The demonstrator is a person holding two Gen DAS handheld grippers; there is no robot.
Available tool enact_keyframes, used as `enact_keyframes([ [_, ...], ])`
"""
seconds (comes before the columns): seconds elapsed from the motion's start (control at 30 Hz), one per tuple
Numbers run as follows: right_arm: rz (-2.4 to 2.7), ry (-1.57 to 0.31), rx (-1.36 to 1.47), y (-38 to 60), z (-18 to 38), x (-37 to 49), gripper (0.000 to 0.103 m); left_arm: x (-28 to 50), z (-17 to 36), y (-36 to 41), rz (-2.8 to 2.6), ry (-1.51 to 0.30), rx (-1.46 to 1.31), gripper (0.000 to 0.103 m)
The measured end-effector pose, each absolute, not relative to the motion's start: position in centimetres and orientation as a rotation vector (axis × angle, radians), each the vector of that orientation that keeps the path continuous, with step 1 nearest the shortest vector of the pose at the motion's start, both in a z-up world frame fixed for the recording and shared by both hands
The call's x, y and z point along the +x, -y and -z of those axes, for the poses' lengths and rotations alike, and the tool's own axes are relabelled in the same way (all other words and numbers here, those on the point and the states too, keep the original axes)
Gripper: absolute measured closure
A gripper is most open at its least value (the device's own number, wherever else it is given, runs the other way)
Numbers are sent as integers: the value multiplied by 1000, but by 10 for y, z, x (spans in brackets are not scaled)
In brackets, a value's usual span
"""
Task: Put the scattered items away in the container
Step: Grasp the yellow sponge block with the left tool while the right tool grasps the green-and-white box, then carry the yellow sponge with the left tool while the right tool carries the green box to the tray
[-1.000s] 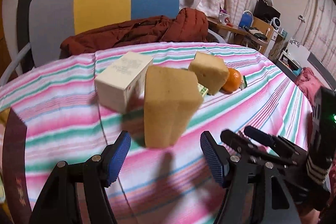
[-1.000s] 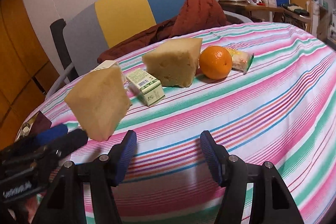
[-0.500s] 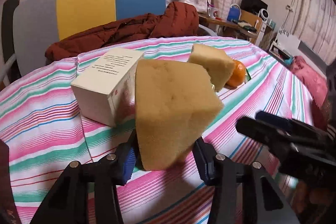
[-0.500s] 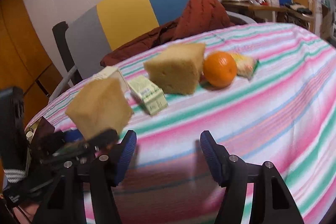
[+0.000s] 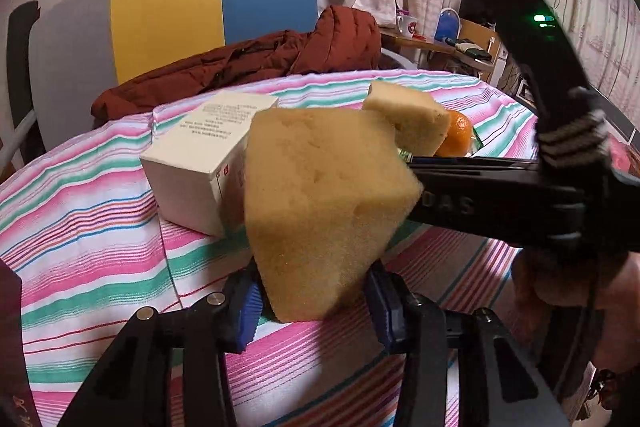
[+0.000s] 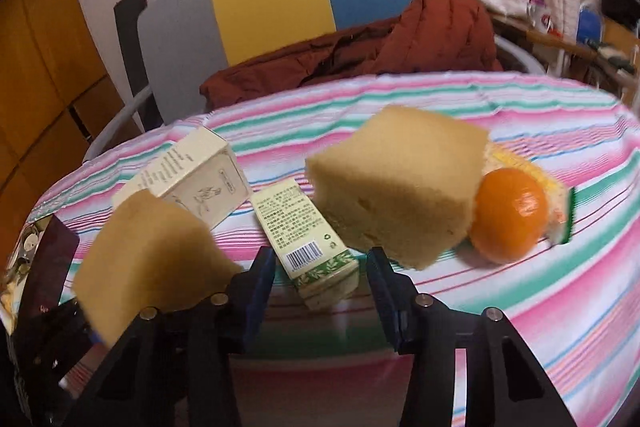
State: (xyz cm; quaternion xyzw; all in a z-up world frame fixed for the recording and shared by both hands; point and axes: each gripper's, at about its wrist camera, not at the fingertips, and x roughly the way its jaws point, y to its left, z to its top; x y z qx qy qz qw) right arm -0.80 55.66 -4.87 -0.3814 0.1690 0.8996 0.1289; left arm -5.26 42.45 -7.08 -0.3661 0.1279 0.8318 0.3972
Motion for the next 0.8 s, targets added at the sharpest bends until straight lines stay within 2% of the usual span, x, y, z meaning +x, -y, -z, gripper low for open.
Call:
enact_keyframes([
  [0.47, -2611, -420, -1055, -543, 49, 0, 68, -44, 72, -429, -2146, -402, -905, 60],
  [0.8, -2566, -501, -1008, -535, 51, 27, 68, -37, 71, -425, -2193, -443, -892, 61],
])
